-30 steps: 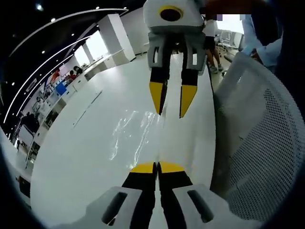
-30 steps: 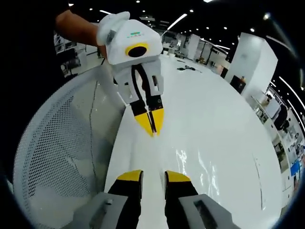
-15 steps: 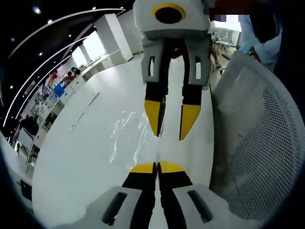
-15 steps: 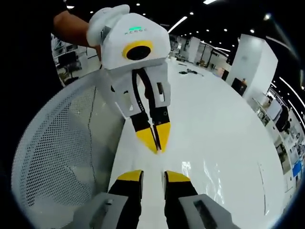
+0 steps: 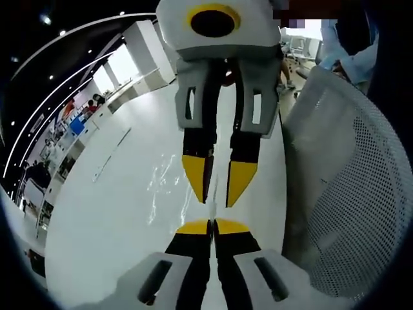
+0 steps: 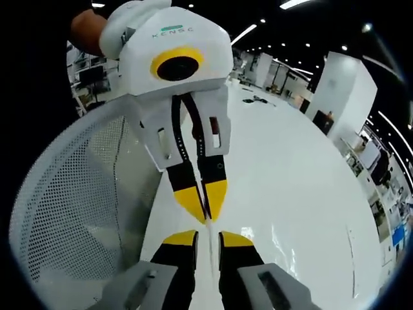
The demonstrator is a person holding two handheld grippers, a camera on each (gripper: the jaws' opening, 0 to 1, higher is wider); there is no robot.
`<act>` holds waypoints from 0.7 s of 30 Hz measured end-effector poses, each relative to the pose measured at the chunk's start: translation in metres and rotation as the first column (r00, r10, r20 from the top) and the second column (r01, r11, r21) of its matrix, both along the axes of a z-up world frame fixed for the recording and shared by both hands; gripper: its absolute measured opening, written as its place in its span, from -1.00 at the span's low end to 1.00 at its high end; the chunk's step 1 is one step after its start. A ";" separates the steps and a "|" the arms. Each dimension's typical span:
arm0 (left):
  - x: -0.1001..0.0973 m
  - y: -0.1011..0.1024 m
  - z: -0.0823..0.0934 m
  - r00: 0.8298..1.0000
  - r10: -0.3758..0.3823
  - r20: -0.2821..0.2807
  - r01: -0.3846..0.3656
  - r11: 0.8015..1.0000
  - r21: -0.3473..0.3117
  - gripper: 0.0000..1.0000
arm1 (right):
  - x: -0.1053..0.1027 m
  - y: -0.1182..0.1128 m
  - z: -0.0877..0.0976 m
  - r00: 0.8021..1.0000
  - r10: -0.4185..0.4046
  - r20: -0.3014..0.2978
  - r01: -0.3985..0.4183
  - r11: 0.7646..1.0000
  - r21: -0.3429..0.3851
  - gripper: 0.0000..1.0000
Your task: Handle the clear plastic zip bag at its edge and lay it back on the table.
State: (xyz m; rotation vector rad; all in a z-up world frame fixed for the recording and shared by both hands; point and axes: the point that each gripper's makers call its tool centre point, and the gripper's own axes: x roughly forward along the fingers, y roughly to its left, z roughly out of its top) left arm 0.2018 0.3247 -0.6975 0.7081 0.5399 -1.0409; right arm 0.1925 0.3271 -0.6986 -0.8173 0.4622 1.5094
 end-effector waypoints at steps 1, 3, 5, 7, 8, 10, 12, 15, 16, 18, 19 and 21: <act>0.000 0.000 0.000 1.000 -0.002 0.001 0.002 1.000 0.000 -1.00 | 0.000 0.001 -0.001 1.000 0.001 0.000 -0.001 1.000 0.000 -0.83; 0.000 0.000 0.000 1.000 -0.005 0.001 0.005 1.000 0.001 -1.00 | -0.001 0.003 -0.002 1.000 0.006 -0.002 -0.006 1.000 -0.001 -0.84; 0.000 -0.001 0.001 1.000 -0.009 0.001 0.009 1.000 0.002 -1.00 | -0.001 0.005 -0.002 1.000 0.010 0.003 -0.010 1.000 -0.002 -0.87; 0.000 0.000 0.001 1.000 -0.011 0.003 0.011 1.000 0.005 -1.00 | -0.001 0.006 -0.002 1.000 0.018 0.012 -0.018 1.000 -0.004 -0.94; 0.000 0.000 0.001 1.000 -0.011 0.002 0.011 1.000 0.005 -1.00 | -0.001 0.007 -0.002 1.000 0.018 0.014 -0.018 1.000 -0.004 -0.94; 0.000 0.000 0.001 1.000 -0.013 0.003 0.013 1.000 0.006 -1.00 | -0.001 0.007 -0.003 1.000 0.016 0.006 -0.016 1.000 -0.005 -0.94; 0.000 0.001 0.000 1.000 -0.016 0.003 0.016 1.000 0.008 -1.00 | -0.001 0.008 -0.003 1.000 0.018 0.009 -0.018 1.000 -0.007 -0.94; 0.000 0.001 0.000 1.000 -0.019 0.002 0.019 1.000 0.009 -1.00 | -0.001 0.009 -0.004 1.000 0.016 0.003 -0.016 1.000 -0.005 -0.93; 0.000 0.001 -0.001 1.000 -0.019 0.002 0.019 1.000 0.010 -1.00 | -0.001 0.010 -0.004 1.000 0.016 0.003 -0.016 1.000 -0.006 -0.93; 0.000 0.001 -0.001 1.000 -0.021 0.002 0.021 1.000 0.013 -1.00 | -0.001 0.010 -0.005 1.000 0.018 0.002 -0.018 1.000 -0.013 -0.94; 0.000 0.000 -0.001 1.000 -0.025 0.000 0.025 1.000 0.015 -1.00 | -0.002 0.010 -0.005 1.000 0.019 0.000 -0.019 1.000 -0.016 -0.94; -0.001 0.000 -0.002 1.000 -0.028 -0.004 0.028 0.999 0.016 -1.00 | -0.002 0.009 -0.006 1.000 0.022 -0.002 -0.022 1.000 -0.021 -0.95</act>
